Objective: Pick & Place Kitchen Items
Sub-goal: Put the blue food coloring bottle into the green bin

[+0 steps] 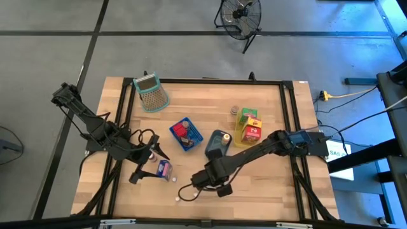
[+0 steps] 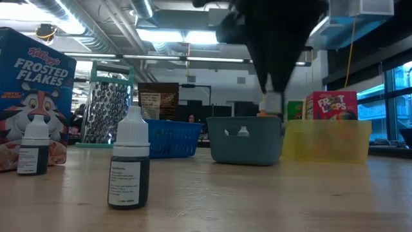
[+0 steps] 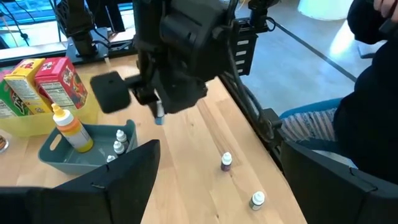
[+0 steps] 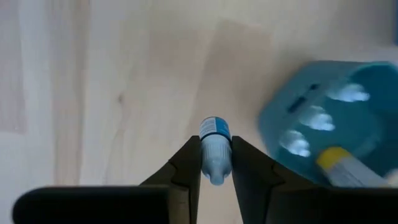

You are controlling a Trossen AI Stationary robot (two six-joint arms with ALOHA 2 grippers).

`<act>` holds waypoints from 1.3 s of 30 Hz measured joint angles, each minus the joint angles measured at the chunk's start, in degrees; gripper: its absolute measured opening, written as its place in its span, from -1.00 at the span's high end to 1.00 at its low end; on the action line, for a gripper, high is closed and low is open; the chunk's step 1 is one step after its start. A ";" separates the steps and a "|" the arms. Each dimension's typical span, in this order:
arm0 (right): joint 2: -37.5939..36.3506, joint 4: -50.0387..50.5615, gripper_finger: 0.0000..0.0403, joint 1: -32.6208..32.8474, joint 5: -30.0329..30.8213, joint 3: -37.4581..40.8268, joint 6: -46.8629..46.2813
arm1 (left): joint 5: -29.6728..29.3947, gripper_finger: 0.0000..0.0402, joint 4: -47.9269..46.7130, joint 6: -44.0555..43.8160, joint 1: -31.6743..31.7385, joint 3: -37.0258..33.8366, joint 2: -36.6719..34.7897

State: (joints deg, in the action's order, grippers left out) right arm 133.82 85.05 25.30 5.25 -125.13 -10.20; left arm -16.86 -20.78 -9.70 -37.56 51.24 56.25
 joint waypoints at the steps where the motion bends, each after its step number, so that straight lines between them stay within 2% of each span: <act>1: 0.00 1.05 0.64 0.00 1.58 -0.82 -1.35 | 0.00 -0.64 0.03 -0.02 0.00 0.00 0.00; 6: 0.00 5.32 0.64 -0.34 9.38 -5.07 -8.69 | 0.01 -0.64 0.02 -1.05 0.00 0.00 0.00; 12: 0.00 5.00 0.64 -0.80 10.70 -9.72 -8.96 | 0.00 -0.64 0.02 -1.50 0.00 0.00 0.00; 18: -3.05 4.98 0.64 -2.62 12.73 -9.43 -12.66 | -0.01 -0.64 -0.03 -1.54 0.00 0.00 0.00; 24: -6.19 4.97 0.64 -5.69 12.06 -9.43 -14.50 | -0.15 -0.64 -0.11 -1.72 0.00 0.00 0.00; 28: -7.04 4.97 0.64 -9.09 8.91 -9.43 -14.43 | -0.16 -0.64 -0.33 -1.72 0.00 0.00 0.00; 34: -7.17 4.97 0.64 -12.54 4.68 -9.42 -8.70 | -0.12 -0.64 -0.73 -3.02 0.00 0.00 0.33; 39: -7.21 4.94 0.64 -13.94 4.90 -7.42 -7.27 | -0.17 -0.64 -1.00 -3.27 -0.31 -0.02 0.97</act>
State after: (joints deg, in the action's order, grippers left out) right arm 126.61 89.99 11.36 10.15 -132.55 -17.47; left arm -17.04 -21.78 -12.97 -37.88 51.22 57.22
